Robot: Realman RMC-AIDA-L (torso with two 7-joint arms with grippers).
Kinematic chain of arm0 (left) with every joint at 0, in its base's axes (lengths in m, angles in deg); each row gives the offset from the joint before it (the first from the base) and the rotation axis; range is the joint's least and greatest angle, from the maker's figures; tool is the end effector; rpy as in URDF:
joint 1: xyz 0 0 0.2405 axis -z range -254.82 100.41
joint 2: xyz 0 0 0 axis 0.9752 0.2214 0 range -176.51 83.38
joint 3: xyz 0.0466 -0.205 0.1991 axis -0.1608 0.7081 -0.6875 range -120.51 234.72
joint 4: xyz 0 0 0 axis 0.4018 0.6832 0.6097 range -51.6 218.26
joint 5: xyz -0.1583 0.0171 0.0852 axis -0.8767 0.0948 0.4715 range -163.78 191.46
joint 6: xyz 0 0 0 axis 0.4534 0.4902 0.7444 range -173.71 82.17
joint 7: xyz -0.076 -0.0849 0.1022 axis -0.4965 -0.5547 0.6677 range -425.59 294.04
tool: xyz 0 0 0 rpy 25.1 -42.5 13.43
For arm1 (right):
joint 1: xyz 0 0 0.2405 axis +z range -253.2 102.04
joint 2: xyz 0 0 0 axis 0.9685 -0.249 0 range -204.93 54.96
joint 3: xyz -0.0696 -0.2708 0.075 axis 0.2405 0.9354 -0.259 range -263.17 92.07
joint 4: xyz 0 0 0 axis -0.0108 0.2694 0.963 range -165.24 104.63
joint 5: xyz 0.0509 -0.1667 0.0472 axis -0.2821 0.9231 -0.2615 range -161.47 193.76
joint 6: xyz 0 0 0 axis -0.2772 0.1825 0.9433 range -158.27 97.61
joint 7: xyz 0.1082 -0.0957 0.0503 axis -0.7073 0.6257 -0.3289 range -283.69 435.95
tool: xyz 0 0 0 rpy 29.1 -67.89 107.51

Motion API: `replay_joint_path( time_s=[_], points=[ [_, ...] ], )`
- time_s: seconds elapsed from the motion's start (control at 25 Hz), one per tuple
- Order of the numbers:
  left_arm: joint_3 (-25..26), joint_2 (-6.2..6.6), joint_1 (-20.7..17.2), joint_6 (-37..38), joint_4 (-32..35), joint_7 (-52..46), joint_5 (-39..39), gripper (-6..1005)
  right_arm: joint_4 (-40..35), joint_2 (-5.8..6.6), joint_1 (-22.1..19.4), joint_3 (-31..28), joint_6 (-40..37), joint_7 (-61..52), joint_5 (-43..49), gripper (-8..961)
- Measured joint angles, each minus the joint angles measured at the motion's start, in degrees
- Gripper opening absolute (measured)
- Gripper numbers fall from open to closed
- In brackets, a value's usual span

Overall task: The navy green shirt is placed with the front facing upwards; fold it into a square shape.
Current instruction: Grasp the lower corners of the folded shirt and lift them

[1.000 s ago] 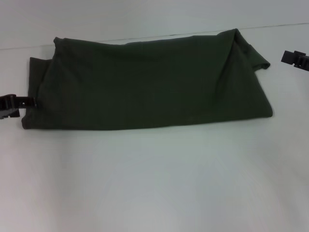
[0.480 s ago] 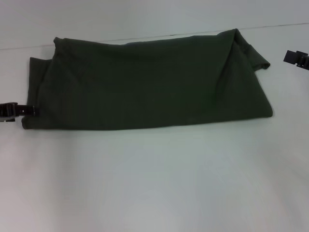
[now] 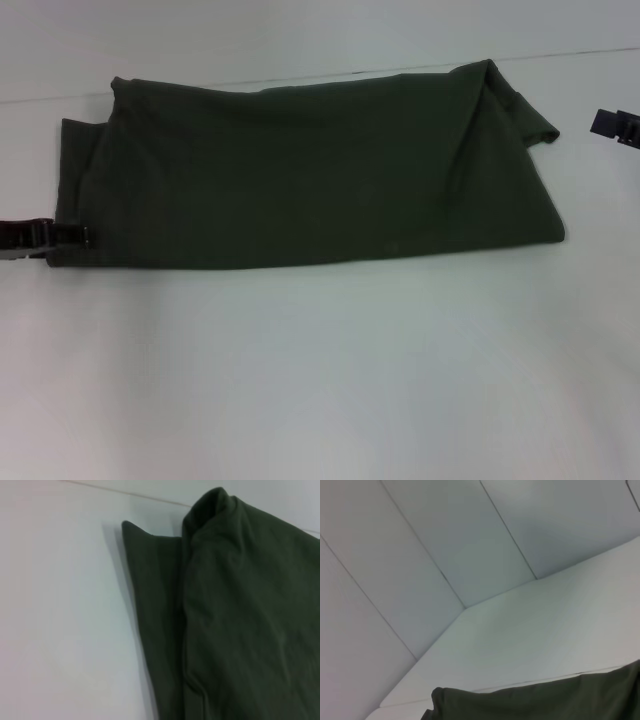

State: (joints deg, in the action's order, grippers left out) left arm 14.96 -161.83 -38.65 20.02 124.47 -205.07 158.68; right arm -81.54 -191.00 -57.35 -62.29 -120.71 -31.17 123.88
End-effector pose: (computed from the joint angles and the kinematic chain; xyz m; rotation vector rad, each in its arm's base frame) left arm -0.3196 0.3947 0.0076 -2.0777 -1.5639 -0.0945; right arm 0.3369 0.2980 0.0881 -2.0799 1.1862 0.9192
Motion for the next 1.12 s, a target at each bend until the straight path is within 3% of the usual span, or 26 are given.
replay_joint_path(
  time_s=[1.12],
  points=[
    [-1.5,-0.38,1.8,-0.5,-1.7,0.0,0.5,778,0.0,0.19,0.1,-0.1,-0.8,-0.5,-0.2,645]
  ],
)
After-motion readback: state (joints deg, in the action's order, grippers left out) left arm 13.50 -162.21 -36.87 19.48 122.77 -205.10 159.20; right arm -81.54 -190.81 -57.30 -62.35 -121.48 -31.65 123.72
